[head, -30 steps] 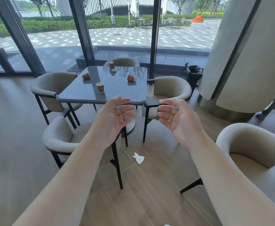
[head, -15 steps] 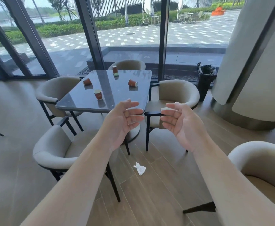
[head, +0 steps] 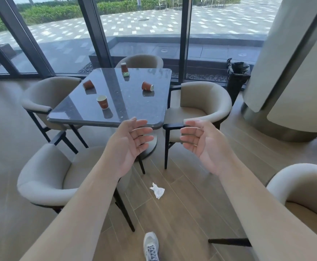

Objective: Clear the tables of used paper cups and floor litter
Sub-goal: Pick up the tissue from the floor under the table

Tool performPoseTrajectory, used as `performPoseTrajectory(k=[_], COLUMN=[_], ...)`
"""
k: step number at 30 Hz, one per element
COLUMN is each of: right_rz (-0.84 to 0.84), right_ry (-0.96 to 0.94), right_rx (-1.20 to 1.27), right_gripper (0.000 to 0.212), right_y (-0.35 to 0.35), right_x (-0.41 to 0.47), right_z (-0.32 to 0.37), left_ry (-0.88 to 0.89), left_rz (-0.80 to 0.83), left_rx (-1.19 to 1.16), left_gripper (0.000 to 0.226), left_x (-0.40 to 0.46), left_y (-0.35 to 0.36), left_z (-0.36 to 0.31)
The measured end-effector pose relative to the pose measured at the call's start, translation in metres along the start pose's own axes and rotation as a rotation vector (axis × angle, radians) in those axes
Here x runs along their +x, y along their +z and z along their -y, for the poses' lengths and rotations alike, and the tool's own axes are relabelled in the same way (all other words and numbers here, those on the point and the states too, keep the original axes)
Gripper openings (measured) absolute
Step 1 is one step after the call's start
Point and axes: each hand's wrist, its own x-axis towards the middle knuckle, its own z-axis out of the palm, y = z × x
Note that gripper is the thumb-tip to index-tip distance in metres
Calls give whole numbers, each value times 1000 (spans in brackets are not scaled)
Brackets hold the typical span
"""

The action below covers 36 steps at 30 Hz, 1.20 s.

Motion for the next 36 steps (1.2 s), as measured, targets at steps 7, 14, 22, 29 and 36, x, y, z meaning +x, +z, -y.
performPoseTrajectory(k=[7,14,22,29,36], right_rz=[-89,-132,-164,-174,-167], right_ry=[19,36,90,188,278], right_rx=[-40,-60,-68,-92,-158], right_gripper=[24,20,22,26,37], right_y=[21,56,51,25,-21], right_x=[85,167,218,247,276], right_z=[-5,-16,-38,-67,-97], left_ry=[-70,-122,-206,-304,-407], left_rz=[53,110,124,73,-33], left_rx=[-35,-10,-22,-20,-15], left_gripper=[33,32,35,37,37], left_x=[96,187,243,273,291], left_y=[-31,-68,-93,-94,-82], left_z=[-10,-17,4,42,103])
